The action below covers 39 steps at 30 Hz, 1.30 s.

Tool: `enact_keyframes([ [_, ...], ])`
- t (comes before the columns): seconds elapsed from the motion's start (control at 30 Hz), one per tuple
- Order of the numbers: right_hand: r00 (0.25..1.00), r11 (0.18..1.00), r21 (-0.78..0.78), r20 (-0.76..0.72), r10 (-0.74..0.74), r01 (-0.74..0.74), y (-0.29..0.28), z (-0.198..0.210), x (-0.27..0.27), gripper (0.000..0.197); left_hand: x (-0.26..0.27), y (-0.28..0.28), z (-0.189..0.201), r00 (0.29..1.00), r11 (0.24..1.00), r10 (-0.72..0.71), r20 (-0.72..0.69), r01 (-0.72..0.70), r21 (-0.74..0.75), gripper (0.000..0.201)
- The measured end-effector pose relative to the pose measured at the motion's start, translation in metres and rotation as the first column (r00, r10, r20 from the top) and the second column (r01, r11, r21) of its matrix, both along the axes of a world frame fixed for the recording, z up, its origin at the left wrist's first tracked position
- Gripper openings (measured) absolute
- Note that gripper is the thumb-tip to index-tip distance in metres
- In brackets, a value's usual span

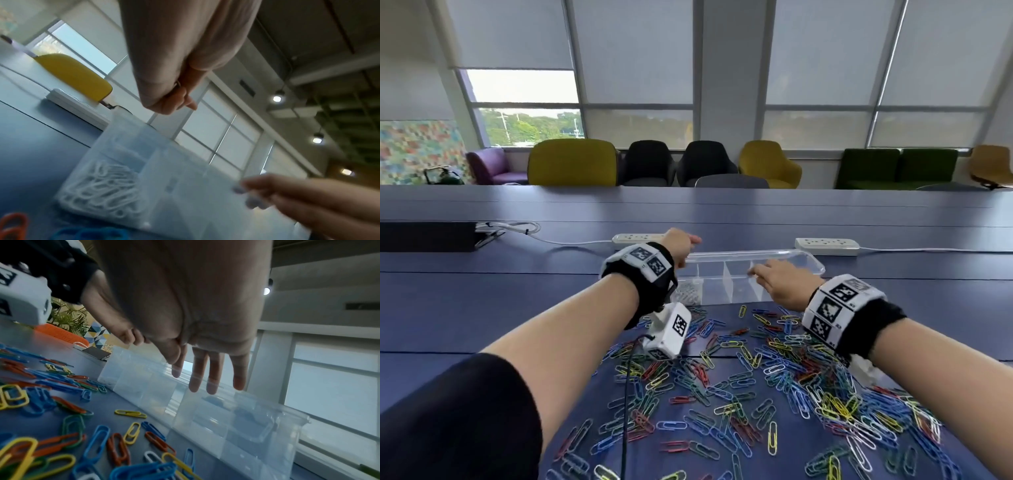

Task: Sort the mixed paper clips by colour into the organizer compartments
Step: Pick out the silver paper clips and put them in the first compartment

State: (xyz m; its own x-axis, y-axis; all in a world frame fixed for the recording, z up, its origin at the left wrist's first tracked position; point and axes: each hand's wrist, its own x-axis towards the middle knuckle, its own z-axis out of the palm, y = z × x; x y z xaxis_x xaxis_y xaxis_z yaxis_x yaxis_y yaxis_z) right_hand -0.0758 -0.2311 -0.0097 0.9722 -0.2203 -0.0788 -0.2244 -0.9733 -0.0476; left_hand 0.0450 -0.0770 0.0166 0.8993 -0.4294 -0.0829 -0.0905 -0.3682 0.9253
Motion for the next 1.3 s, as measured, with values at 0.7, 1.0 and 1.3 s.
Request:
enact_keyframes([
  [0.7,0.976,0.971,0.123,0.102,0.194,-0.205,0.0,0.032,-0.065,0.027,-0.054,0.019,0.003,0.587,0.855,-0.442,0.678,0.047,0.516,0.012],
  [1.0,0.877,0.928,0.358,-0.406,0.257,-0.106,-0.02,0.013,-0.121,0.008,-0.13,-0.029,-0.034,0.47,0.411,-0.864,0.182,0.448,0.794,0.021],
  [1.3,0.887,0.952,0.295,-0.416,0.2,-0.077,-0.018,0.002,-0.144,0.018,-0.141,-0.032,-0.039,0.583,0.466,-0.794,0.172,0.403,0.787,0.029],
])
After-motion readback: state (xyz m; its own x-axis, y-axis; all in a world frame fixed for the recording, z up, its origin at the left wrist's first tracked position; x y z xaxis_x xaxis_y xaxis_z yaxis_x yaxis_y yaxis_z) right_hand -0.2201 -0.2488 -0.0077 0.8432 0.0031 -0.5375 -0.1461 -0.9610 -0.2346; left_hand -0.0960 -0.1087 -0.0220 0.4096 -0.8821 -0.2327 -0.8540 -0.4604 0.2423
